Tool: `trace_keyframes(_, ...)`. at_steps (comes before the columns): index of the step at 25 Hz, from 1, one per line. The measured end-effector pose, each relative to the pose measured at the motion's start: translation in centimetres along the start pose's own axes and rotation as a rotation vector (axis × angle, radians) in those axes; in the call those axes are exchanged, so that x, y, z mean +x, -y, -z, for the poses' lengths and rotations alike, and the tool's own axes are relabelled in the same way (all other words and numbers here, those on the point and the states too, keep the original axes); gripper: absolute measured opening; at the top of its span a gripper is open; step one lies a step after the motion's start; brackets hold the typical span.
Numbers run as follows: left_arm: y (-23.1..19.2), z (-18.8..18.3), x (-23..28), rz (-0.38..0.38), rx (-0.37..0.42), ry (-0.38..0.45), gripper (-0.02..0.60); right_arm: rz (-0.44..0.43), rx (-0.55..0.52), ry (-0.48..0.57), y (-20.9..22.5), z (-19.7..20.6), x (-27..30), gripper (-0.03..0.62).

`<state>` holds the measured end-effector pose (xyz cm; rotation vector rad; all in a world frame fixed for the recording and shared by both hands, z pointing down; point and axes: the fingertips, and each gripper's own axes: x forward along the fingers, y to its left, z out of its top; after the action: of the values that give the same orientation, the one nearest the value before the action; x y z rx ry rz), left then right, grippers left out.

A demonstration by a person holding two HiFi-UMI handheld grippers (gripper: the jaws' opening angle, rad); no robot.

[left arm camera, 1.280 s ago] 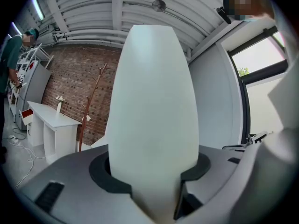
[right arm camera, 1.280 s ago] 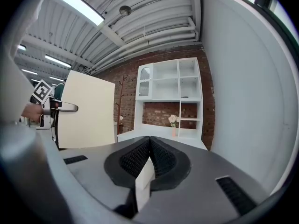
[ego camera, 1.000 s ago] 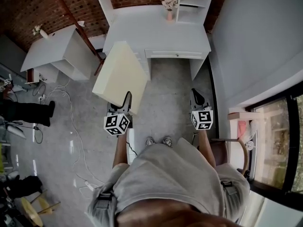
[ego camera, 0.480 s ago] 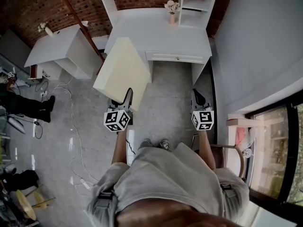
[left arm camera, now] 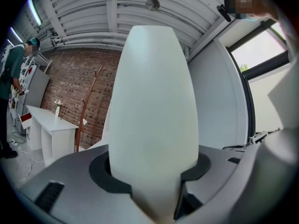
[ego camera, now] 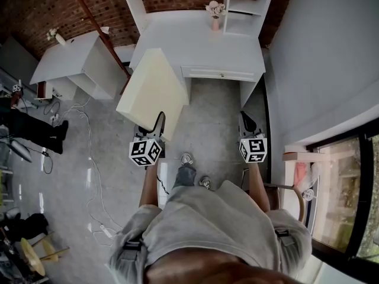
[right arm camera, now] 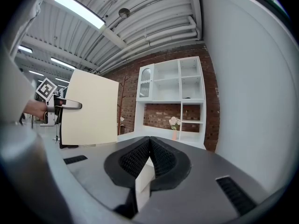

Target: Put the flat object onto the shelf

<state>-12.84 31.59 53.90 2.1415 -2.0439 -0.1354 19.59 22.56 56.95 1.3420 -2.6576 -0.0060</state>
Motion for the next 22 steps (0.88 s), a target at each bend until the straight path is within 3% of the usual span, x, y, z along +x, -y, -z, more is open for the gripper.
trace_keyframes(12, -3.6, 0.0, 9.8, 0.044, -0.031, -0.001, 0.270, 0.052, -0.001, -0.001, 2.7, -0.9, 8.3, 0.029)
trace_keyframes(22, -9.2, -2.8, 19.4, 0.096, -0.050, 0.022, 0.270, 0.089, -0.027, 0.000, 3.2, -3.9, 18.0, 0.029)
